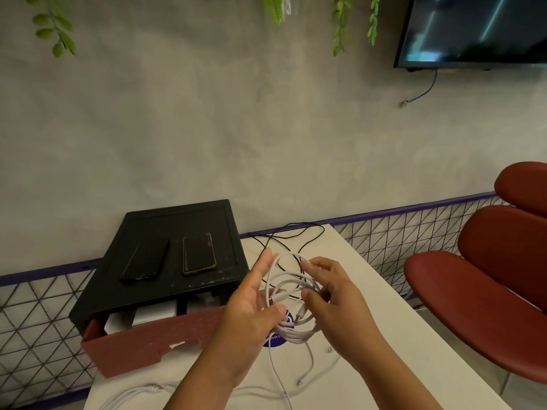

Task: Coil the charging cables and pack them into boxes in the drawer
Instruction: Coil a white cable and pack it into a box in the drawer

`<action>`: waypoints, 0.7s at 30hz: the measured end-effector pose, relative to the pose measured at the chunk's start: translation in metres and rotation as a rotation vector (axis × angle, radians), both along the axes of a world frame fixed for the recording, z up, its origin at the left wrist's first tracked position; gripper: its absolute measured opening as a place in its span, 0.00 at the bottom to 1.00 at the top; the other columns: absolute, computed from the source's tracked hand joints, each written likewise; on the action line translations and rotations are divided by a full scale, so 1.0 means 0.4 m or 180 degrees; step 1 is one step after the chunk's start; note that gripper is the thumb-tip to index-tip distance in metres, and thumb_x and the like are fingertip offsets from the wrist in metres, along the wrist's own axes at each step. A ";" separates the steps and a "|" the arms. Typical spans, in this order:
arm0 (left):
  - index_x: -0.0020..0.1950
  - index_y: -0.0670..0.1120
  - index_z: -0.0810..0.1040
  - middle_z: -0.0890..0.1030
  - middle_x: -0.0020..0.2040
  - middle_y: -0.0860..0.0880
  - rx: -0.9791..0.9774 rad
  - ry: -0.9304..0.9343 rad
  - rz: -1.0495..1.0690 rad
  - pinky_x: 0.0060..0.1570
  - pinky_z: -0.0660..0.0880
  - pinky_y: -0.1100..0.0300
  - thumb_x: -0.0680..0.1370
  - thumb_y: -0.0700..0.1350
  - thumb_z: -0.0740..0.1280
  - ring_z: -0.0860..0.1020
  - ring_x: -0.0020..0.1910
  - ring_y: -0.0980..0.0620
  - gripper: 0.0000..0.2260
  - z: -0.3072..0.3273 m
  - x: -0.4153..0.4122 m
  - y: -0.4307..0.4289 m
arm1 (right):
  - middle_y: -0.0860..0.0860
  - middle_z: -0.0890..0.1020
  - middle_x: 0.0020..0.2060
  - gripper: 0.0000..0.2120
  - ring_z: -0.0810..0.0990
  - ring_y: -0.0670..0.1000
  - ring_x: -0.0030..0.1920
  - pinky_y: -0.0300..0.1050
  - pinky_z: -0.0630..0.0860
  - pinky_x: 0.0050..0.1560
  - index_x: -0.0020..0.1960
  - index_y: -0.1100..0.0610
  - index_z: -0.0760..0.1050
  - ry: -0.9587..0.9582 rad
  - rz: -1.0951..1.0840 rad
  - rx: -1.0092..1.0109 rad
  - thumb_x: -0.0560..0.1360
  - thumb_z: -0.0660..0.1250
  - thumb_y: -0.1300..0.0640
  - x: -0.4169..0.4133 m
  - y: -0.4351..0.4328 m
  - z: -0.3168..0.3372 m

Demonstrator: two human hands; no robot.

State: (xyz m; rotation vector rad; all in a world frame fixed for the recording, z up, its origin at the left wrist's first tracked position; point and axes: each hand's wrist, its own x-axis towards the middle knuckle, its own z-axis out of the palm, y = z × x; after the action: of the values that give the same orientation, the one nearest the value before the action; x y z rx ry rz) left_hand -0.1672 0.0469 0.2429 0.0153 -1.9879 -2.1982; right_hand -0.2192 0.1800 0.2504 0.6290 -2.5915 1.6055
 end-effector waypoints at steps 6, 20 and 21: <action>0.63 0.65 0.68 0.74 0.57 0.69 -0.0193 0.0077 0.0261 0.38 0.77 0.65 0.75 0.30 0.64 0.81 0.48 0.56 0.30 0.012 0.010 -0.019 | 0.41 0.60 0.69 0.29 0.73 0.44 0.44 0.27 0.72 0.39 0.73 0.49 0.59 0.0122 -0.0200 0.0006 0.75 0.66 0.54 -0.002 0.019 0.008; 0.55 0.49 0.79 0.81 0.44 0.50 -0.0181 -0.0560 0.0271 0.36 0.73 0.61 0.73 0.34 0.67 0.77 0.37 0.53 0.15 -0.010 0.013 -0.056 | 0.48 0.76 0.31 0.14 0.71 0.42 0.28 0.31 0.67 0.28 0.38 0.50 0.69 0.0234 -0.0172 -0.0615 0.66 0.75 0.61 -0.042 0.094 0.016; 0.54 0.48 0.79 0.79 0.41 0.49 0.0041 -0.0493 0.0174 0.32 0.71 0.61 0.71 0.36 0.68 0.74 0.32 0.54 0.14 -0.002 0.013 -0.053 | 0.47 0.76 0.32 0.14 0.72 0.42 0.30 0.31 0.67 0.30 0.39 0.47 0.70 0.0331 -0.0049 -0.0019 0.65 0.76 0.55 -0.033 0.088 0.014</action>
State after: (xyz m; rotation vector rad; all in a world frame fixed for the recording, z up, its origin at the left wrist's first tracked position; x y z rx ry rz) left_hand -0.1620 0.0259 0.2420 0.2460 -2.0251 -2.2373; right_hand -0.2324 0.2152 0.2558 0.6714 -2.5107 1.5323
